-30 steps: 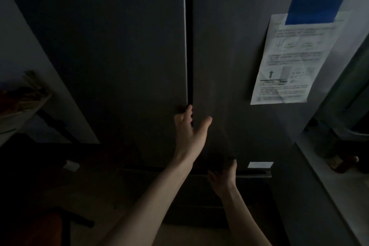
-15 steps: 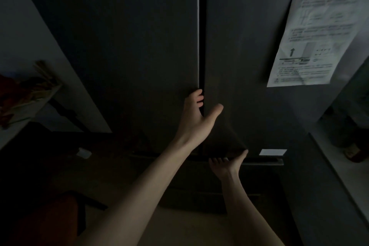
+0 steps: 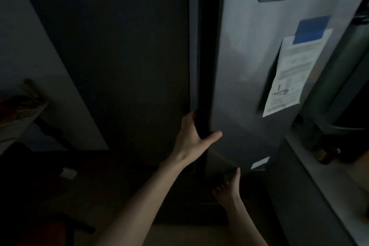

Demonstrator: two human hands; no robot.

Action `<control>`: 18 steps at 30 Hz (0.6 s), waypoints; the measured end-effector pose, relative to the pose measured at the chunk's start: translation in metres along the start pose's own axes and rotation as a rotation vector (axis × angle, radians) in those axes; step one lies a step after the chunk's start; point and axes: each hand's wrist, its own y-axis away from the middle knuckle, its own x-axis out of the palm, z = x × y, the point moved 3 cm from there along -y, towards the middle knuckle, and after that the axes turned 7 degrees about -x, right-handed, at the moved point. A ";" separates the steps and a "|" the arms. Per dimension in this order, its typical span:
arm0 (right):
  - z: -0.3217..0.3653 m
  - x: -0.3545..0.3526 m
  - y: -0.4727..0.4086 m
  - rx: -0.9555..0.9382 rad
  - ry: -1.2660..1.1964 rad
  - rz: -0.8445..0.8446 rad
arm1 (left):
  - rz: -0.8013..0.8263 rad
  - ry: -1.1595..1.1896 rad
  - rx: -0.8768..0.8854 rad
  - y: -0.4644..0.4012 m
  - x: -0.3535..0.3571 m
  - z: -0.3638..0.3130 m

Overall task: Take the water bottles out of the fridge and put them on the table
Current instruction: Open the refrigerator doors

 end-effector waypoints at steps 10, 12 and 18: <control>0.160 0.108 0.215 -1.347 0.800 -0.041 | -0.010 0.217 0.141 0.032 -0.004 -0.062; 0.170 0.134 0.259 -1.545 0.975 0.017 | -0.047 0.235 0.215 0.036 -0.009 -0.081; 0.177 0.182 0.323 -1.966 1.372 -0.224 | -0.058 0.058 0.306 0.070 0.007 -0.089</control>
